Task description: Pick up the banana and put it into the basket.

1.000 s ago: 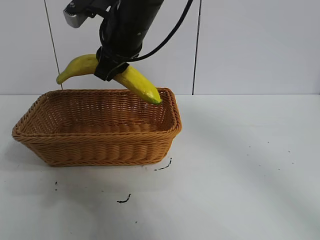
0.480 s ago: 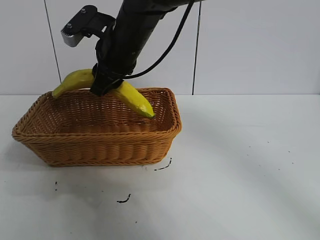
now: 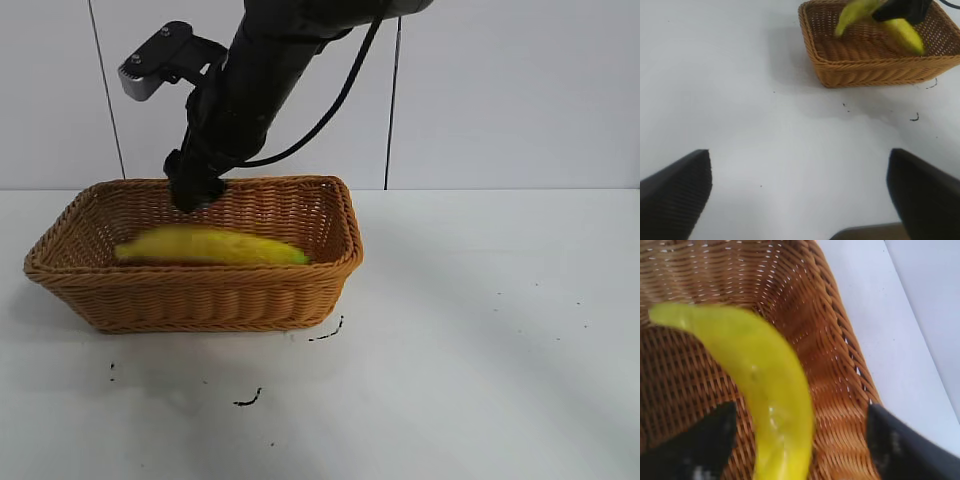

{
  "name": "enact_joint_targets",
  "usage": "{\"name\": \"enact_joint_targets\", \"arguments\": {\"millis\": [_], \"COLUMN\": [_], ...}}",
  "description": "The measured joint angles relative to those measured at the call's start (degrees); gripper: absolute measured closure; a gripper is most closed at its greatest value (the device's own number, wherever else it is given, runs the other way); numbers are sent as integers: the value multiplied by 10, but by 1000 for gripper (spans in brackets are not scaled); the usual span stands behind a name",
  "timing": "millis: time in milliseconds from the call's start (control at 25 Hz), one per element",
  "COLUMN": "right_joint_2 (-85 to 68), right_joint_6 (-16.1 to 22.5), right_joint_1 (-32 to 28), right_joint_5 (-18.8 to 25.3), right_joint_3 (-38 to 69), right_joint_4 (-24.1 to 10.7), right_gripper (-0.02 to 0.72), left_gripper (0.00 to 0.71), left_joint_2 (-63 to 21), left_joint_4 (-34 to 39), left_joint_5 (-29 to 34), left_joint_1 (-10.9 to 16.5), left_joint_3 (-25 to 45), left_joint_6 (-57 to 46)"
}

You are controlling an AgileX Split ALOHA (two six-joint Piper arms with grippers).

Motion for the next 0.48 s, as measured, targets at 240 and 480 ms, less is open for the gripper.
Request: {"name": "enact_joint_targets", "arguments": {"millis": [240, 480], "right_joint_2": [-1, -1], "right_joint_6": [190, 283], "right_joint_1": [-37, -128], "right_joint_5": [138, 240], "right_joint_3": [-106, -152], "right_joint_4": [-13, -42], "right_gripper": [12, 12], "left_gripper": [20, 20], "left_joint_2": [0, 0], "left_joint_4": [0, 0], "left_joint_5": [0, 0], "left_joint_1": [0, 0], "left_joint_3": [0, 0], "left_joint_6": [0, 0]}}
